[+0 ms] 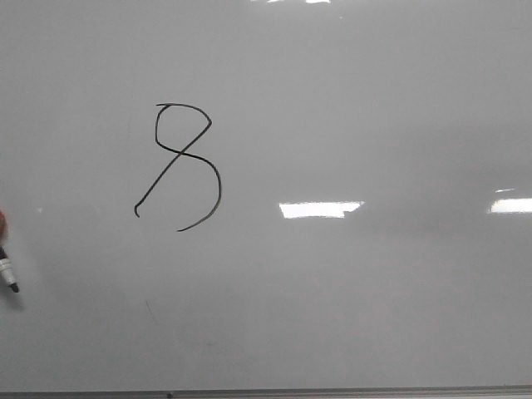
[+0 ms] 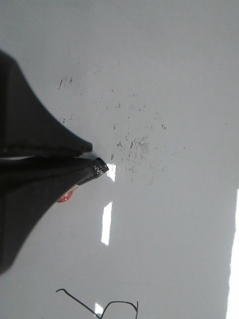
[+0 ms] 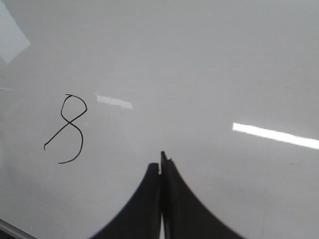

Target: Write number 8 on whiteboard

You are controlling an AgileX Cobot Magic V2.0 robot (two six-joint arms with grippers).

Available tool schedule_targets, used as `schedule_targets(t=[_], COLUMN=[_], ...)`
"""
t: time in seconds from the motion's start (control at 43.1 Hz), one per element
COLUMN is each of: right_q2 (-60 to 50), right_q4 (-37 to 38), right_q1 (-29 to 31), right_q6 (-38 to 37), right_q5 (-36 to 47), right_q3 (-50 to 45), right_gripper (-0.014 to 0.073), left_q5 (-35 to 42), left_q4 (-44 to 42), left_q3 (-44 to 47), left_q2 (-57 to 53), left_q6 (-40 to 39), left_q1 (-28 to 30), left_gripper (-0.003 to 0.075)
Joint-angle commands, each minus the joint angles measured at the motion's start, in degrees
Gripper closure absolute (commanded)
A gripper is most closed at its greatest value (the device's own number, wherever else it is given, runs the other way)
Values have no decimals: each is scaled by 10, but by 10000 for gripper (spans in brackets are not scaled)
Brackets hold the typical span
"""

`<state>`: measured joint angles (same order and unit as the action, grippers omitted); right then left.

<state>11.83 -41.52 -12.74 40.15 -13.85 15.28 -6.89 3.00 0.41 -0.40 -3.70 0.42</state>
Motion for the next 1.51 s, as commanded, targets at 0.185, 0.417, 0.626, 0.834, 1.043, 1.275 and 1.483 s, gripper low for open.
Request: schedule_targets(t=[0.185, 0.417, 0.626, 0.834, 1.043, 1.275, 1.483], right_q2=[5, 5, 5, 5, -9, -71, -126], right_q4=[-10, -10, -10, 30, 290, 372, 372], right_q1=[2, 2, 2, 6, 73, 123, 147], right_q6=[0, 0, 0, -11, -292, -380, -380], right_q5=[38, 38, 41, 85, 116, 114, 80], right_q3=[16, 16, 13, -4, -54, -134, -167], right_gripper=[663, 663, 663, 663, 663, 663, 663], left_q5=[51, 51, 51, 51, 51, 51, 51], left_q4=[5, 5, 5, 5, 5, 5, 5], left_q3=[8, 8, 8, 8, 8, 8, 8], left_q2=[-8, -8, -8, -8, -7, -7, -7], left_q6=[0, 0, 0, 0, 0, 0, 0], left_q1=[-1, -1, -1, -1, -1, -1, -1], left_gripper=[741, 741, 741, 741, 741, 741, 741])
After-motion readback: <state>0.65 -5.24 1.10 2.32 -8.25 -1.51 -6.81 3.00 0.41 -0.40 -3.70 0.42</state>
